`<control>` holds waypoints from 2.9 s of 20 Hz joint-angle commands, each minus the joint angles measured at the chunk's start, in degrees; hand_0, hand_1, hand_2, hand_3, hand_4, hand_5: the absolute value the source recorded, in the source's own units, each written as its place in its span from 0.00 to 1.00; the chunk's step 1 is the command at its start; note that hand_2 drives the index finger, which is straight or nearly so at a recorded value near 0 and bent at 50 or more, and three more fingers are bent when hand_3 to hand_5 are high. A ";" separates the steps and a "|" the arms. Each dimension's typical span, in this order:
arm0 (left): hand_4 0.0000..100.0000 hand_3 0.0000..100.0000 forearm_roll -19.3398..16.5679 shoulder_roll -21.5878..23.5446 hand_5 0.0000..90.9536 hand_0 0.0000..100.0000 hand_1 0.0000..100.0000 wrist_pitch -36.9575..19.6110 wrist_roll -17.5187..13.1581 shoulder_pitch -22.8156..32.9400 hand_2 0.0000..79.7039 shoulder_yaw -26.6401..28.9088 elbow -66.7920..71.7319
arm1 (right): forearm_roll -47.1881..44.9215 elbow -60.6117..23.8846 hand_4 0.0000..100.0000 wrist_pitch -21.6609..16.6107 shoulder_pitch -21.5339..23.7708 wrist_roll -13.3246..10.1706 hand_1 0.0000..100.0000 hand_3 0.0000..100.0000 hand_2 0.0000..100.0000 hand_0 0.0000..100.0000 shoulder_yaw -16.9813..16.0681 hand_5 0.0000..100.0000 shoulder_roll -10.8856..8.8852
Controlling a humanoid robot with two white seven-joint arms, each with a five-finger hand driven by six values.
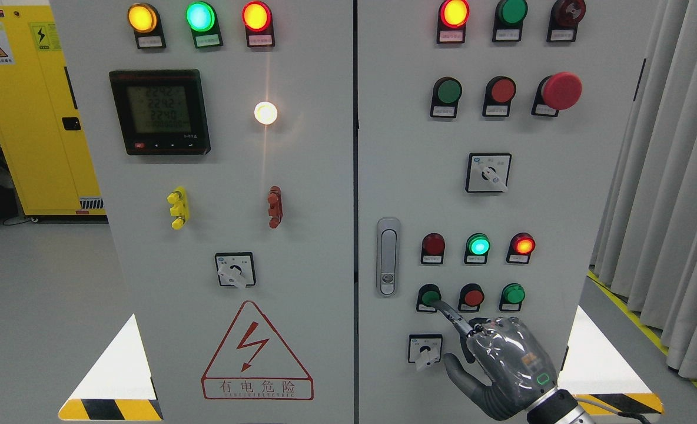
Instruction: Press green start button
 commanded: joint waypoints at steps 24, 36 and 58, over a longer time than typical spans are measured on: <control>0.00 0.00 0.00 -0.06 0.00 0.12 0.56 0.03 -0.03 -1.58 0.00 -0.06 -1.58 | -11.86 -4.20 0.82 -3.34 6.29 -1.09 0.75 0.85 0.00 0.99 0.36 0.95 0.08; 0.00 0.00 0.00 -0.06 0.00 0.12 0.56 0.03 -0.03 -1.67 0.00 0.03 -1.58 | -64.42 -16.76 0.10 3.75 16.67 8.93 0.46 0.04 0.00 0.74 3.34 0.07 0.52; 0.00 0.00 0.00 -0.06 0.00 0.12 0.56 0.03 -0.03 -1.58 0.00 0.03 -1.58 | -68.40 -17.21 0.00 5.88 18.43 10.78 0.38 0.00 0.00 0.29 5.46 0.00 0.43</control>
